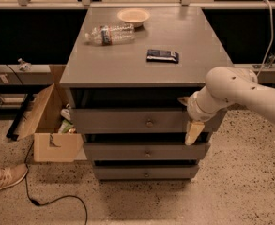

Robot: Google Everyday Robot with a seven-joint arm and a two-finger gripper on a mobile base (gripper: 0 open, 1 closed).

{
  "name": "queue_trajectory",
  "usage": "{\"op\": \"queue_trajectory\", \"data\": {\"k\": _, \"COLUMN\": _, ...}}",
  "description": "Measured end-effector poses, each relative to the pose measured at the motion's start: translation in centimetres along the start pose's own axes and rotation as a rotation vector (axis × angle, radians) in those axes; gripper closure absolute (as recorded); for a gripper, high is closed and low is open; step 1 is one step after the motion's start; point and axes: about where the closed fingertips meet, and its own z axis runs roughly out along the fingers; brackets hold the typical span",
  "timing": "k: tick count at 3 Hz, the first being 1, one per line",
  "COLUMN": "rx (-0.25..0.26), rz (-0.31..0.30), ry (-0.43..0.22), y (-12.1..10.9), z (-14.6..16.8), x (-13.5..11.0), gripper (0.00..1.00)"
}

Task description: Open top drawer

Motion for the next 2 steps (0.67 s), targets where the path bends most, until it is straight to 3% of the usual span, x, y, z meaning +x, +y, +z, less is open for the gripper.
{"op": "queue_trajectory", "data": {"k": 1, "rx": -0.037, "rz": -0.045, "ry": -0.002, "y": -0.32, "z": 1.50, "x": 0.17, "gripper": 0.00}}
{"op": "queue_trajectory", "data": {"k": 2, "rx": -0.072, "rz": -0.072, "ry": 0.016, "y": -0.06, "z": 2.15, "x": 0.40, "gripper": 0.27}}
